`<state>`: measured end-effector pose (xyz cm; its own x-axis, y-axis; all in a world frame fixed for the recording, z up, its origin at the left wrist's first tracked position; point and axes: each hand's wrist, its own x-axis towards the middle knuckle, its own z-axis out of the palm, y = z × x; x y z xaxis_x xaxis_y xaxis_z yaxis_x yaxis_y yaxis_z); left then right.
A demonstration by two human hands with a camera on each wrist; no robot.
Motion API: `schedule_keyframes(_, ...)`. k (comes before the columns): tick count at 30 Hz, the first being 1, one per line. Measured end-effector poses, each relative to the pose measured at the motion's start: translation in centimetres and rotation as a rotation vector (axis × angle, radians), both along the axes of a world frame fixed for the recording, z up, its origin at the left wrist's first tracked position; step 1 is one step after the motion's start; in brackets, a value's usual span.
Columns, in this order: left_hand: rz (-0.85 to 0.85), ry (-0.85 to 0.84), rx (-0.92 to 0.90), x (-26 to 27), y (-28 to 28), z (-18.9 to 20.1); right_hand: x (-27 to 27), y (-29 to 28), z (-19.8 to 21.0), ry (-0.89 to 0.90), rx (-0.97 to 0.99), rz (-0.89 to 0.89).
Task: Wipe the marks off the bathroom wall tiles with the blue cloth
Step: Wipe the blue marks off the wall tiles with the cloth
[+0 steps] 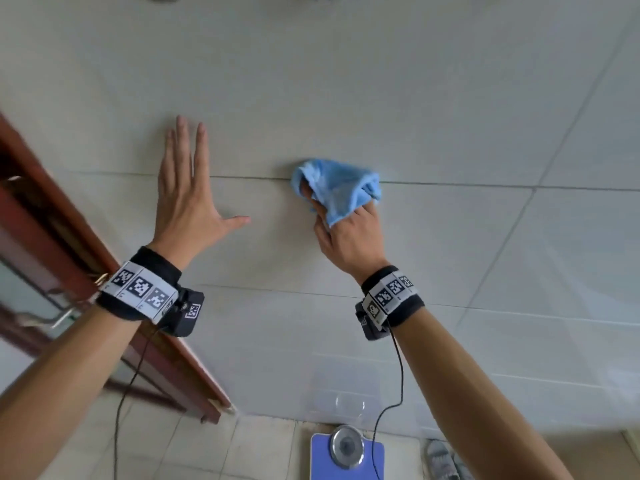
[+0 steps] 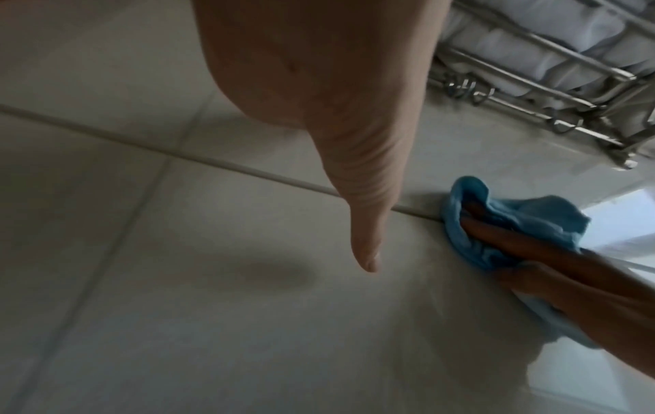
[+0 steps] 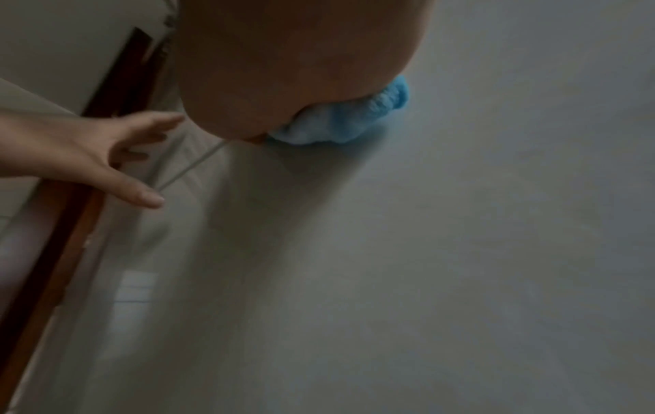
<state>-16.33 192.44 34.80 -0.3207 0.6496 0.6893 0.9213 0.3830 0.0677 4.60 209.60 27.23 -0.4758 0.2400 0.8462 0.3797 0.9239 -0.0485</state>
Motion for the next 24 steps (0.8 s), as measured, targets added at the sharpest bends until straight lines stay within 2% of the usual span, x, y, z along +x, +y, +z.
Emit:
schedule_keyframes(8, 0.100, -0.057, -0.036, -9.9, -5.8, -1.4, -11.1, -4.7, 1.4, -0.034, 0.051, 0.050)
schedule_keyframes(15, 0.141, 0.015, -0.118, -16.2, -8.1, -2.3, -18.6, -8.9, 1.5, -0.101, 0.074, 0.063)
schedule_keyframes(20, 0.095, 0.092, -0.126, -18.4, -8.3, -2.9, -21.5, -10.4, -0.4, -0.145, 0.022, 0.055)
schedule_keyframes(24, 0.072, 0.144, -0.130, -19.6, -8.1, -3.5, -23.2, -11.2, -4.3, -0.203, 0.103, 0.080)
